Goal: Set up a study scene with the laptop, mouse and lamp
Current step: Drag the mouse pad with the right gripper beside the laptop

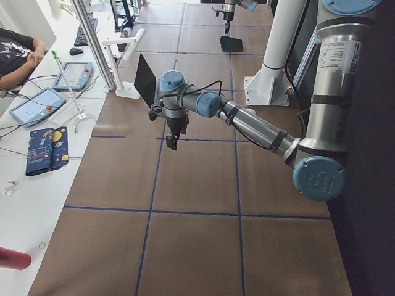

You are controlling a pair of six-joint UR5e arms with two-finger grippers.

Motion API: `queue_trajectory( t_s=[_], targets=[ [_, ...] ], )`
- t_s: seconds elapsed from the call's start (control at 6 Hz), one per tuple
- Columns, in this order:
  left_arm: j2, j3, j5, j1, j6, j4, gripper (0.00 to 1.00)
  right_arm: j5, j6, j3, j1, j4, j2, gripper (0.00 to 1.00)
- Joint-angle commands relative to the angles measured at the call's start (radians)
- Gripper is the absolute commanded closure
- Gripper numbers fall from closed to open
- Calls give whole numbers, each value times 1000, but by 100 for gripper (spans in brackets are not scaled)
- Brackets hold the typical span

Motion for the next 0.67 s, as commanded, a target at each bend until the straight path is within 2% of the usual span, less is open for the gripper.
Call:
queue_trajectory(
  t_s=[0.0, 0.33, 0.5],
  targets=[
    [0, 0, -2, 2, 0, 0, 0, -7, 4, -3, 60, -140, 156, 100],
    [0, 2, -2, 2, 0, 2, 0, -7, 4, -3, 97, -350, 340, 100],
    [0, 3, -2, 2, 0, 0, 0, -9, 4, -5, 117, -417, 410, 100]
  ],
)
